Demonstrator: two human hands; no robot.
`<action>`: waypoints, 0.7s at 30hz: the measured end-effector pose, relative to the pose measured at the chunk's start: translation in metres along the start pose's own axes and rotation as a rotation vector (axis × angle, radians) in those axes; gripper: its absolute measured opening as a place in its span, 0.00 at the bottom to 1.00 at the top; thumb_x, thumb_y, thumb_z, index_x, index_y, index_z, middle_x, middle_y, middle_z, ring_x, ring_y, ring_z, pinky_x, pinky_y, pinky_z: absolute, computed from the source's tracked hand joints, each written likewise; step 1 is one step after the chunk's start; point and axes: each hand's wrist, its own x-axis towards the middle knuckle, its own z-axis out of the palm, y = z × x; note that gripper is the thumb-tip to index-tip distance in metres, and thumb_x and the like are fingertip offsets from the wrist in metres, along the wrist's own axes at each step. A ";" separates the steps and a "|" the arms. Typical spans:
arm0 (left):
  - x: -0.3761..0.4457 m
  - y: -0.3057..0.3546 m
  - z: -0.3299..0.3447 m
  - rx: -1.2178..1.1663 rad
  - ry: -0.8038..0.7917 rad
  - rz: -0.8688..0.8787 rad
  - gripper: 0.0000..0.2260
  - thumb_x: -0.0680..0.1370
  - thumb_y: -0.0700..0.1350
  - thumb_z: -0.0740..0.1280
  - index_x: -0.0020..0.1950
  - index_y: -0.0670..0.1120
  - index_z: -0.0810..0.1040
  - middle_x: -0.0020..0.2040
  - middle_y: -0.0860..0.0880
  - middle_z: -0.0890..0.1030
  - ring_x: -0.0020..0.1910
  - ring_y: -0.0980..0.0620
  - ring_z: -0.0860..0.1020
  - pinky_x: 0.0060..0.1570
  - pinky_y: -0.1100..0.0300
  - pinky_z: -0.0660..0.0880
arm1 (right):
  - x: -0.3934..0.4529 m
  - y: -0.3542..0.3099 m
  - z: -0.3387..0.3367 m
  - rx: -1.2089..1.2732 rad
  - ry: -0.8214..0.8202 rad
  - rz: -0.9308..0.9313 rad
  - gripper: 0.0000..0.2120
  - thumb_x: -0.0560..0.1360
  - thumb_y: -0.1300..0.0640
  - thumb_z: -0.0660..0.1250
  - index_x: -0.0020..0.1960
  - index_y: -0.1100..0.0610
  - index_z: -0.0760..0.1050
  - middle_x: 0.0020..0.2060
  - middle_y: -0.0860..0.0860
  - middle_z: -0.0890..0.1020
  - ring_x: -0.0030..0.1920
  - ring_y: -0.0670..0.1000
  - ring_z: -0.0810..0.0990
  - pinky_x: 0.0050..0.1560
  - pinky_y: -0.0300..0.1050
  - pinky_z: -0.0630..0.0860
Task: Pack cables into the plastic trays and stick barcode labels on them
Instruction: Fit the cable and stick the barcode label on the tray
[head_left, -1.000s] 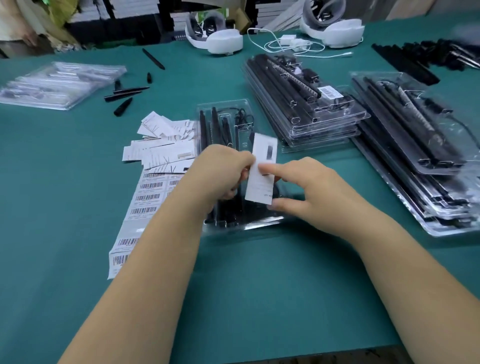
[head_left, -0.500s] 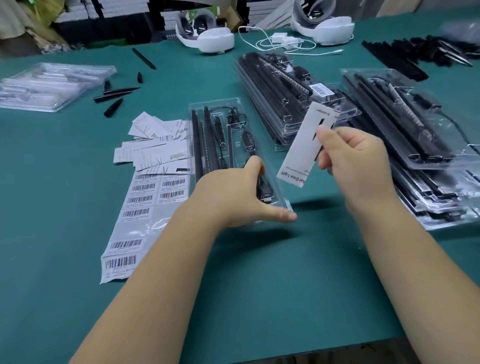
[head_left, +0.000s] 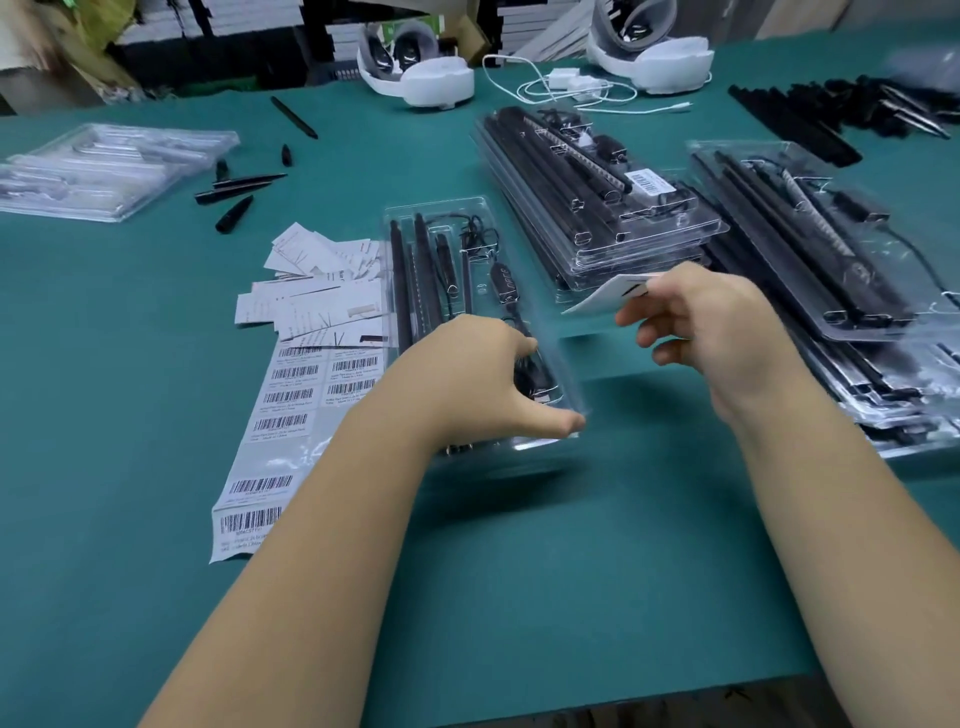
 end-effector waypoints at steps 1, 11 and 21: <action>0.001 -0.001 0.000 0.006 -0.002 0.001 0.32 0.58 0.71 0.63 0.51 0.50 0.80 0.24 0.56 0.71 0.31 0.57 0.72 0.24 0.64 0.65 | 0.001 0.000 -0.002 -0.007 -0.051 0.042 0.17 0.66 0.47 0.59 0.37 0.56 0.82 0.31 0.50 0.82 0.28 0.45 0.72 0.26 0.36 0.66; 0.001 0.008 0.005 0.174 -0.011 -0.118 0.40 0.52 0.80 0.59 0.50 0.52 0.67 0.31 0.58 0.72 0.31 0.62 0.69 0.27 0.59 0.62 | -0.001 0.005 -0.004 -0.331 -0.070 0.090 0.09 0.72 0.65 0.66 0.42 0.53 0.83 0.23 0.46 0.75 0.20 0.42 0.68 0.22 0.32 0.65; 0.003 0.012 0.008 0.207 -0.124 -0.149 0.27 0.62 0.75 0.61 0.38 0.52 0.62 0.36 0.55 0.71 0.34 0.57 0.69 0.29 0.57 0.60 | 0.002 0.003 -0.006 -0.331 -0.049 0.115 0.11 0.71 0.64 0.65 0.40 0.51 0.82 0.22 0.44 0.76 0.22 0.44 0.68 0.26 0.37 0.65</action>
